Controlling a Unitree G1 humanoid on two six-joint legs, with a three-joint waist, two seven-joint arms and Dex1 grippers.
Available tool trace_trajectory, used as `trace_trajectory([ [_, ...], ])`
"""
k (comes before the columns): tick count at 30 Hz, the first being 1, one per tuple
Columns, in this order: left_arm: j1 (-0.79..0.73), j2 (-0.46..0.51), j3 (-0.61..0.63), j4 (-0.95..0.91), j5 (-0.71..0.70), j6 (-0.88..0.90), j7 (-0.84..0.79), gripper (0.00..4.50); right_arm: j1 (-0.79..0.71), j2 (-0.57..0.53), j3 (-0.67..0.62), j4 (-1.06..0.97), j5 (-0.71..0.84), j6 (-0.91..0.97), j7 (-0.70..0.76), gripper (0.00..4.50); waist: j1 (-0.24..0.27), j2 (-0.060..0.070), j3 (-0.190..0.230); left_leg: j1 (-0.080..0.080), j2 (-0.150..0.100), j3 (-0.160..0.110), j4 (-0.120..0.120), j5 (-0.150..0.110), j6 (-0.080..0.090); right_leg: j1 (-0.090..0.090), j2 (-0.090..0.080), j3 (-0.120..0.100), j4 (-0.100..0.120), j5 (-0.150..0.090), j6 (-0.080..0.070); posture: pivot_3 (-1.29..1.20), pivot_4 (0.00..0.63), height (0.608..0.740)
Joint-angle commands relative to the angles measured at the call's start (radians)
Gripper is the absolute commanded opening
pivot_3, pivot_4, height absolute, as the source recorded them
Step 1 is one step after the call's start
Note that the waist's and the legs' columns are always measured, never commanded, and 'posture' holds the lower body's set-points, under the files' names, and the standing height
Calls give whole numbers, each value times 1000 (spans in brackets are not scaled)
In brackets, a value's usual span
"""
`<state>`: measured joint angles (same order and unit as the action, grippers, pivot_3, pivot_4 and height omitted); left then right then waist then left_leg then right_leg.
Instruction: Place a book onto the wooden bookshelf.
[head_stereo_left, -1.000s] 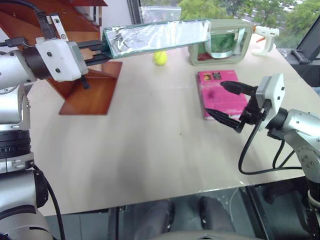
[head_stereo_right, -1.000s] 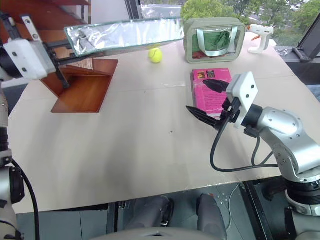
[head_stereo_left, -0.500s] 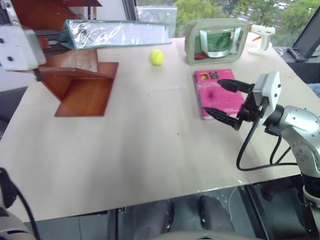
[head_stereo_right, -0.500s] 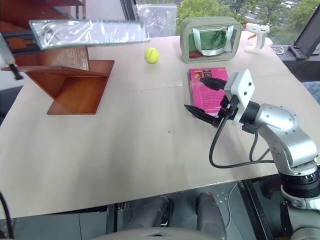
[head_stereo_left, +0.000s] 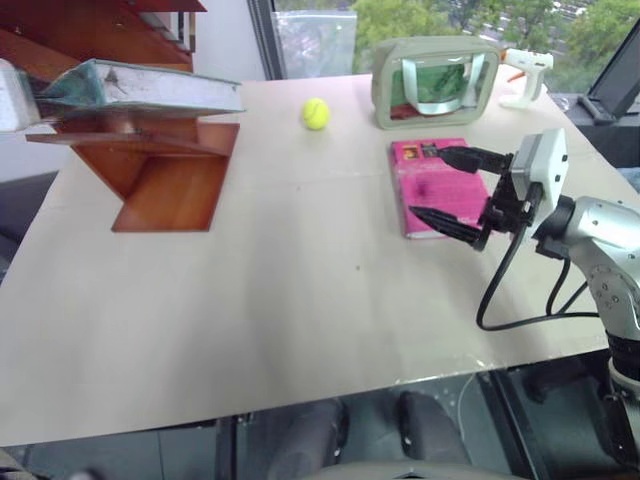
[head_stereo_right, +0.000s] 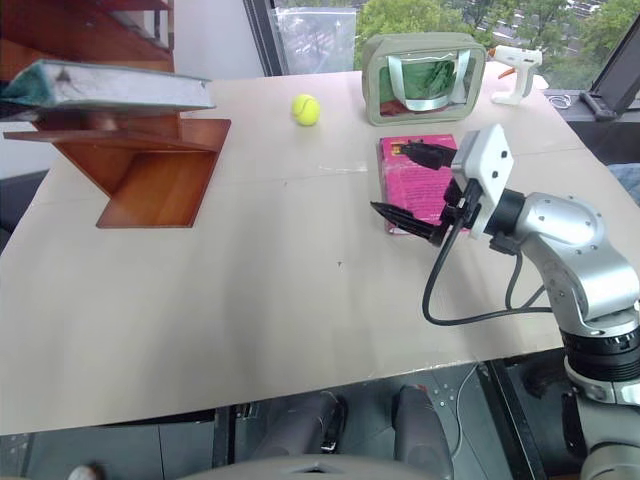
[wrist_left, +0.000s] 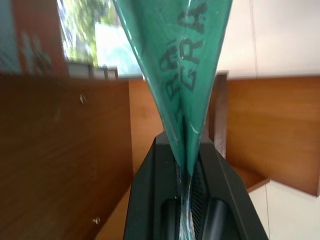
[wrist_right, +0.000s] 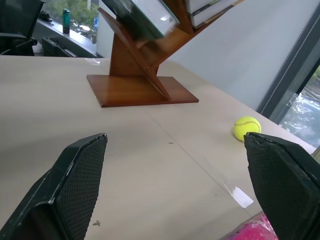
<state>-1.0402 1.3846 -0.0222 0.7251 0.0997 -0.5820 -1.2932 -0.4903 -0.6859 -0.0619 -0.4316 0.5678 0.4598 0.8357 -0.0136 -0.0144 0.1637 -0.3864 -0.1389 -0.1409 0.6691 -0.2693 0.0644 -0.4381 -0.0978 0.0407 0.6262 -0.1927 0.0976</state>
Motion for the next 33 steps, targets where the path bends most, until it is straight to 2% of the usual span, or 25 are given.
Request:
trace_trajectory([
  [1,-94,-6,-45,52,93,4,29,144,5,-27,-73,-89,37,18,-25,4500,0,0,0,0,0,0,0,0,0,0,0,0,0,0,0,0,150,740],
  [5,-161,-35,-93,104,143,17,4,144,16,-32,-80,-126,48,43,-57,4500,0,0,0,0,0,0,0,0,0,0,0,0,2,0,0,0,150,740],
  [8,-193,-41,-105,145,158,39,-5,1278,26,-39,-85,-142,60,58,-61,4500,-1,0,0,2,1,0,1,0,-1,0,0,0,5,0,0,0,150,740],
  [9,-196,-40,-105,152,155,42,-15,1501,30,-43,-88,-144,63,60,-60,4500,-2,0,0,2,1,1,1,0,-1,0,0,0,6,0,0,0,150,740],
  [10,-194,-38,-104,155,153,43,-24,1973,33,-46,-92,-145,66,62,-59,4500,-3,0,0,2,1,1,1,0,-1,0,0,0,7,0,0,0,150,740],
  [14,-147,1,-59,126,81,51,-85,3502,24,-47,-82,-121,62,53,-53,4500,-6,-1,0,1,1,1,2,0,-1,-1,0,1,6,0,0,0,150,740],
  [19,28,68,102,-3,-126,177,-168,3502,-21,-54,-79,-75,75,53,-29,4500,-21,-1,0,-2,1,3,2,0,0,-6,0,2,6,0,0,0,150,740],
  [22,281,80,346,-204,-294,398,-241,3502,-60,-62,-80,-31,82,54,-2,4500,-29,0,1,-7,1,3,2,0,0,-10,0,2,8,0,0,0,150,740],
  [25,554,6,664,-579,-404,861,-295,3502,-78,-67,-74,7,83,49,29,4500,-31,1,2,-7,2,4,2,0,0,-11,1,2,8,0,0,0,150,740],
  [28,684,-45,833,-825,-493,1148,-270,3502,-92,-67,-66,42,76,41,54,4500,-29,1,2,-7,3,5,2,0,-1,-11,1,2,7,0,0,0,150,740],
  [31,705,-137,885,-1064,-752,1465,-151,3502,-95,-71,-64,62,73,39,78,4500,-25,2,2,-7,4,5,2,0,-1,-10,1,1,7,0,0,0,150,740],
  [33,682,-243,842,-1172,-891,1553,-9,3502,-79,-77,-75,54,73,49,74,4500,-18,4,2,-5,4,5,2,0,-1,-9,0,2,7,0,0,0,150,740],
])
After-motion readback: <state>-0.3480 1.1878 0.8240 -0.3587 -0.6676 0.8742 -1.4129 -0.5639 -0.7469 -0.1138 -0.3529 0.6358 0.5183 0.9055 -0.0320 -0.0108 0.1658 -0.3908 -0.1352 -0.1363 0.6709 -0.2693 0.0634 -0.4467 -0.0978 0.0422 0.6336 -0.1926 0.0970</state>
